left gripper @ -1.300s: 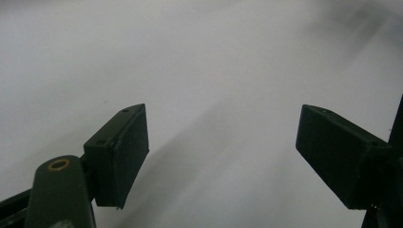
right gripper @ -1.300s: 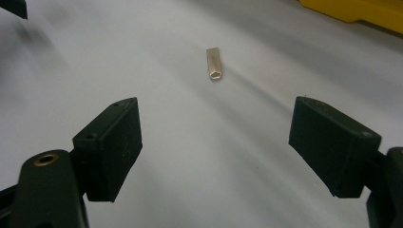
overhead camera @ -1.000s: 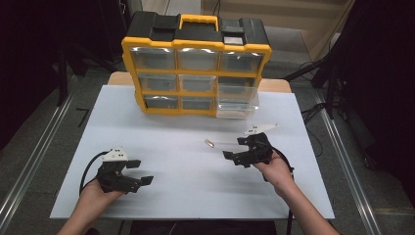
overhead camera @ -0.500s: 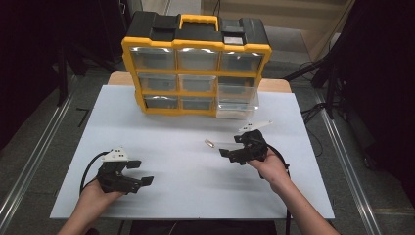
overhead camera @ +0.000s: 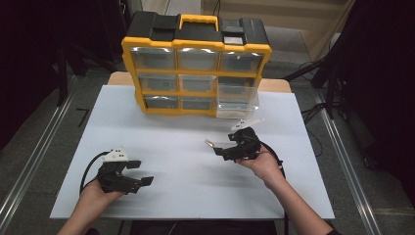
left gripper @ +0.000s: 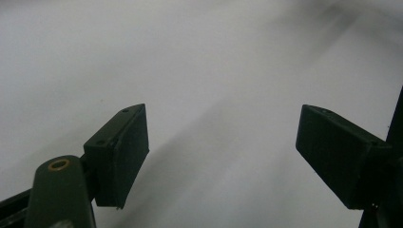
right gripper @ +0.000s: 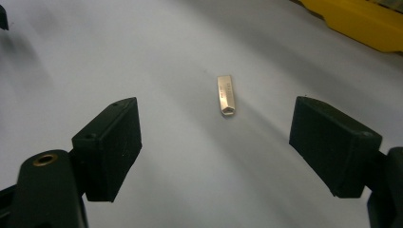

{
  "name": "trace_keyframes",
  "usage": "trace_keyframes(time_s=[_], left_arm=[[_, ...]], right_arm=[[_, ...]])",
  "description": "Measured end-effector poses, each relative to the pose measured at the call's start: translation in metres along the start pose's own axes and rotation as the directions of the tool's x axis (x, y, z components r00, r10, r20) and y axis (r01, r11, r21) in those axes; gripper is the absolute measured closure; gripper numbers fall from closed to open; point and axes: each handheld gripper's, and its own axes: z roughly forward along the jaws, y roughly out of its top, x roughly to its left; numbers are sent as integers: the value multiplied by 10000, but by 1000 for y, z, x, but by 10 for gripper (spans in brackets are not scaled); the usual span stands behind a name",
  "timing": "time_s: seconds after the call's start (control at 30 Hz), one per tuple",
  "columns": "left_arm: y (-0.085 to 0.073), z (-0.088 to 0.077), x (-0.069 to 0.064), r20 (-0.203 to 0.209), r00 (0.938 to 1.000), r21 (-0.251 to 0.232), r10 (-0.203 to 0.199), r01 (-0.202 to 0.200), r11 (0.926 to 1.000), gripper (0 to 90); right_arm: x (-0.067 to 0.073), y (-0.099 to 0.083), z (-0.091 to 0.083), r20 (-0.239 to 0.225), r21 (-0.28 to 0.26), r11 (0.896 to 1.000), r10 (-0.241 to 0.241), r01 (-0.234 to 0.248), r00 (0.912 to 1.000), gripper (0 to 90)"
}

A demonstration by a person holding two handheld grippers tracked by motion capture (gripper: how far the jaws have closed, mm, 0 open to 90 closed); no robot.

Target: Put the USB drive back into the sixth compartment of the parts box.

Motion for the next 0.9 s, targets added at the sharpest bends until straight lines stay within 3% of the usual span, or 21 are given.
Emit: trace_keyframes(time_s=[0.9], left_arm=[[0,0,0,39,10000,31,9,-9,10000,192]], right_arm=[[4,12,42,-148,1,10000,-29,29,9999,164]])
